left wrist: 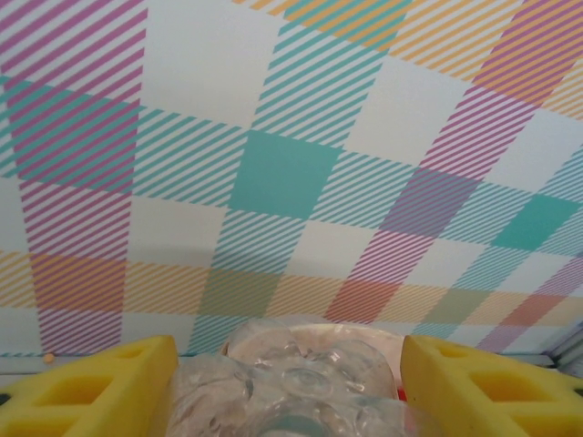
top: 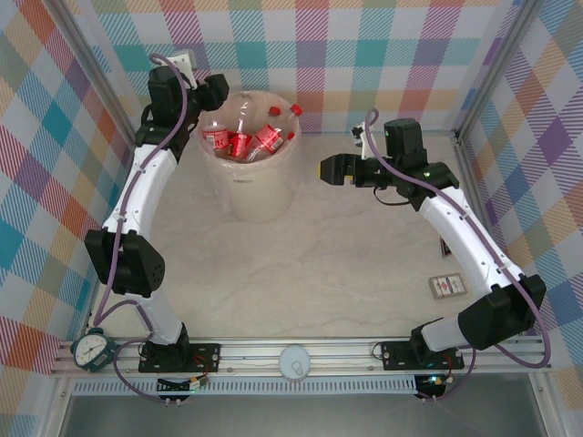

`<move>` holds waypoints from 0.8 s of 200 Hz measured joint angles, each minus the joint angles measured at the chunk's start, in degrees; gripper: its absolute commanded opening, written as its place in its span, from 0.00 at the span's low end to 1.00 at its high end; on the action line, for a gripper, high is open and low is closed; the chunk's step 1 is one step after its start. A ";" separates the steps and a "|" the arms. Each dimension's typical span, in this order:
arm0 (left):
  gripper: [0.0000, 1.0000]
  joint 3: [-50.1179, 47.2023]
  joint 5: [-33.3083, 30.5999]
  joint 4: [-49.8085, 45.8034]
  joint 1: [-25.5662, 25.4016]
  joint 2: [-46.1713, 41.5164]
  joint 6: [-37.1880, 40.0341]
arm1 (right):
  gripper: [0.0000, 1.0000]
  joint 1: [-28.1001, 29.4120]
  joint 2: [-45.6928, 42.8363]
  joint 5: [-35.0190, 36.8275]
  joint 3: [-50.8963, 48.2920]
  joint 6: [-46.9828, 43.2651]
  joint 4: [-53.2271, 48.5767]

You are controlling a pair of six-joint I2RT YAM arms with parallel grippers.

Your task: Put the plastic bottles in the bin

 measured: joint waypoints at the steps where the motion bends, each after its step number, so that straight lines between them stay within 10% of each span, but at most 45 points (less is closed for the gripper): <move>1: 0.62 -0.04 0.07 0.04 0.00 0.00 -0.04 | 0.89 0.00 0.00 0.00 0.00 0.00 0.00; 160: 0.59 5.73 -0.83 -5.03 -7.93 5.86 13.22 | 0.88 0.17 1.73 -0.46 0.09 0.07 0.04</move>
